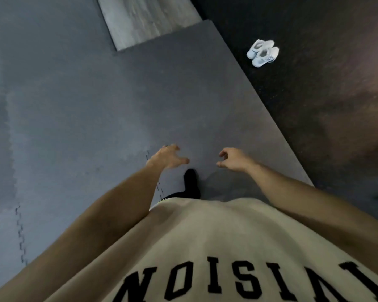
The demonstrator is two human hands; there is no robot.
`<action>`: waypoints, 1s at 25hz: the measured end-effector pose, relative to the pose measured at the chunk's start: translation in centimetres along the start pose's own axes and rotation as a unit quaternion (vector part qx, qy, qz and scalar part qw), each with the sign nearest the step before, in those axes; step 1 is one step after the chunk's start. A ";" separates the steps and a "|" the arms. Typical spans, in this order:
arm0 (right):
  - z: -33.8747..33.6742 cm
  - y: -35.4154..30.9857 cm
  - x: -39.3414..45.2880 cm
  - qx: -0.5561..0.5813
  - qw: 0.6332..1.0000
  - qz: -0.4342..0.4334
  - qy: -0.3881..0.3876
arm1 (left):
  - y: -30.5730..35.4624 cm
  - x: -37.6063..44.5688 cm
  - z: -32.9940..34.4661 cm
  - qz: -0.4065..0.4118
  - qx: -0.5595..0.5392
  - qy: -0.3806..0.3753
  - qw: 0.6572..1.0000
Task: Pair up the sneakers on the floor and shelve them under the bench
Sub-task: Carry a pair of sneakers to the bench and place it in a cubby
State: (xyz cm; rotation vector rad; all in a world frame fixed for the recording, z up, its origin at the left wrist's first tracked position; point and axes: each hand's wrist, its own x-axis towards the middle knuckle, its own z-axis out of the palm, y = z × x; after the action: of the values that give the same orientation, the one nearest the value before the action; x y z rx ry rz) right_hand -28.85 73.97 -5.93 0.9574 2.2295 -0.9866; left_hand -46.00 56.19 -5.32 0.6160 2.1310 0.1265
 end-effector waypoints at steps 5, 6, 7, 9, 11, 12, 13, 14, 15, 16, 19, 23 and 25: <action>-9.4 -5.0 8.6 0.047 0.998 0.036 0.022 | 4.7 10.1 -12.3 0.037 0.038 0.007 0.999; -11.1 -5.6 10.4 0.057 0.997 0.042 0.024 | 5.7 12.0 -14.3 0.046 0.045 0.010 0.998; -12.7 -6.2 12.1 0.066 0.996 0.046 0.029 | 6.9 13.9 -16.1 0.054 0.051 0.010 0.997; -15.5 -6.8 15.2 0.072 0.995 0.059 0.038 | 8.6 17.4 -19.1 0.066 0.063 0.013 0.996; -18.5 -7.2 19.1 0.082 0.994 0.068 0.035 | 10.6 21.7 -22.0 0.075 0.072 0.008 0.995; -19.9 -7.4 21.0 0.087 0.993 0.069 0.036 | 11.7 23.7 -23.5 0.075 0.078 0.002 0.994; -21.5 -7.7 23.0 0.089 0.993 0.070 0.038 | 12.8 25.8 -25.0 0.074 0.085 -0.001 0.994; -23.3 -8.0 24.9 0.090 0.992 0.073 0.042 | 14.0 27.8 -26.7 0.073 0.086 -0.001 0.994; -25.2 -8.3 26.8 0.090 0.992 0.077 0.046 | 15.2 29.7 -28.5 0.073 0.084 -0.002 0.994; -26.9 -8.8 28.2 0.090 0.992 0.081 0.044 | 16.3 31.0 -30.0 0.077 0.082 -0.005 0.994; -32.4 -10.4 32.8 0.097 0.991 0.077 0.046 | 19.7 35.1 -34.5 0.087 0.091 -0.009 0.992; -39.4 -11.9 38.5 0.106 0.990 0.079 0.055 | 23.7 41.4 -40.6 0.098 0.104 -0.005 0.990; -42.1 -12.2 41.1 0.118 0.987 0.089 0.062 | 25.5 44.8 -43.5 0.110 0.110 -0.006 0.988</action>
State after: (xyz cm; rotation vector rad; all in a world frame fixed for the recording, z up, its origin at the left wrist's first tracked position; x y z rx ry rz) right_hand -70.68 117.08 -3.53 1.3311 2.1123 -1.1529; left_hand -92.16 105.32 -4.43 0.9798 2.0750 0.0073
